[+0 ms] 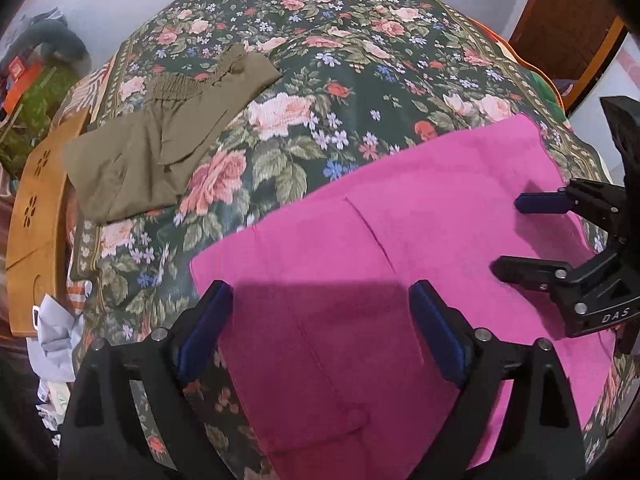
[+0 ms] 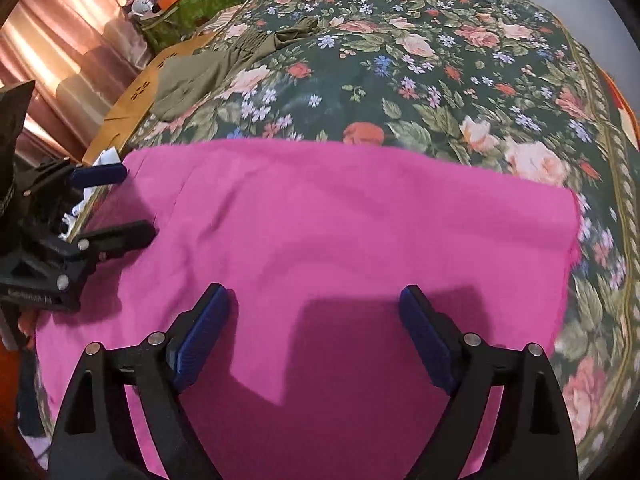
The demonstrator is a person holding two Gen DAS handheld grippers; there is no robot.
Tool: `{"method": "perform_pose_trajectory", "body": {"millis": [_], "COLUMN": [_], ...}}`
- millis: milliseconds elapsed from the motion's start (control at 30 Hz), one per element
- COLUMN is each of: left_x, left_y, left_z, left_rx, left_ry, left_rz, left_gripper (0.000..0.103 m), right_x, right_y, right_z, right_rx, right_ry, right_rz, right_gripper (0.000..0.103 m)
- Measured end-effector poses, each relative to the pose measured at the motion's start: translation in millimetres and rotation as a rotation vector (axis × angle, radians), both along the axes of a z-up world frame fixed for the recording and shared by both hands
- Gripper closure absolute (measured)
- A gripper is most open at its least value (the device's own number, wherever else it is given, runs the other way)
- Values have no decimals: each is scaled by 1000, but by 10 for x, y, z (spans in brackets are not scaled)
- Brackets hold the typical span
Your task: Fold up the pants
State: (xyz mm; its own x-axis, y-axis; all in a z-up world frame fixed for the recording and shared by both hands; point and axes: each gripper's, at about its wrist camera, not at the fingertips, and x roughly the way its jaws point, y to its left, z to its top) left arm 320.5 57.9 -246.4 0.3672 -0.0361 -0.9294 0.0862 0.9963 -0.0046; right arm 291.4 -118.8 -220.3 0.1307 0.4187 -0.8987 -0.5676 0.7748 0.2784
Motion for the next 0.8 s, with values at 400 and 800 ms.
{"method": "perform_pose_trajectory", "body": {"millis": [400, 800], "left_x": [-500, -1095], "left_y": [84, 153], "left_z": [178, 331], "left_rx": [18, 64], "left_ry": [-47, -139], "left_rz": [55, 104], "left_gripper": [11, 11], "right_x": [-417, -797], "right_y": [-443, -792], "right_z": [135, 203], "right_rx": [51, 85], "right_ry": [27, -20], "right_rz": [-74, -169], "right_gripper": [17, 17]}}
